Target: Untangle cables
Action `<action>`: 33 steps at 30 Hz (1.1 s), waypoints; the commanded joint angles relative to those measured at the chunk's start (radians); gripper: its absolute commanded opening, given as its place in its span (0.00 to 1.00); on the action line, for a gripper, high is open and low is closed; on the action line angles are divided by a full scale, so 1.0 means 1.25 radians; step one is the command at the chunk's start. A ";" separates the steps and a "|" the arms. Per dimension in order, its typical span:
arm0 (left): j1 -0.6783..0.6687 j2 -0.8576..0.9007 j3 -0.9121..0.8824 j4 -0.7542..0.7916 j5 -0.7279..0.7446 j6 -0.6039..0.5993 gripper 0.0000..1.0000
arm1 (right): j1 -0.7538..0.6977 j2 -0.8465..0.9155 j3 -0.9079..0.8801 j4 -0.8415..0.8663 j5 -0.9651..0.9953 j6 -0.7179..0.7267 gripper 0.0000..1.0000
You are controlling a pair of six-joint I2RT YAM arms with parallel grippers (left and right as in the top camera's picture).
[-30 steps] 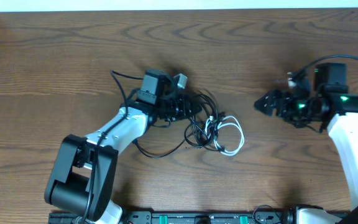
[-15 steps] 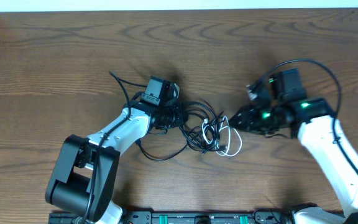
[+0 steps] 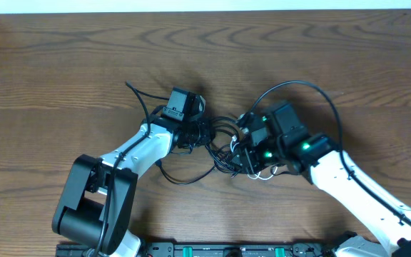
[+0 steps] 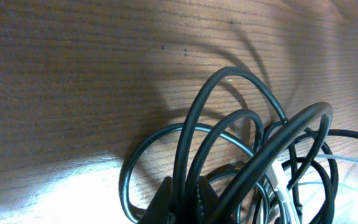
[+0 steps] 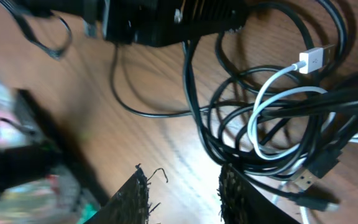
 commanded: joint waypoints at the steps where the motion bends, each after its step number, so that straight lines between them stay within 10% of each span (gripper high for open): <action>1: -0.001 -0.005 0.003 -0.005 -0.019 0.019 0.08 | 0.022 0.028 -0.018 0.013 0.116 -0.064 0.32; 11: -0.001 -0.005 0.003 -0.005 -0.019 0.019 0.08 | 0.022 0.180 -0.021 0.114 0.152 -0.082 0.29; 15: -0.001 -0.005 0.003 -0.005 -0.019 0.019 0.08 | 0.022 0.204 -0.021 0.105 0.137 -0.082 0.01; 33: -0.001 -0.005 0.003 -0.005 -0.020 0.019 0.08 | -0.098 -0.122 0.130 -0.090 -0.438 -0.267 0.16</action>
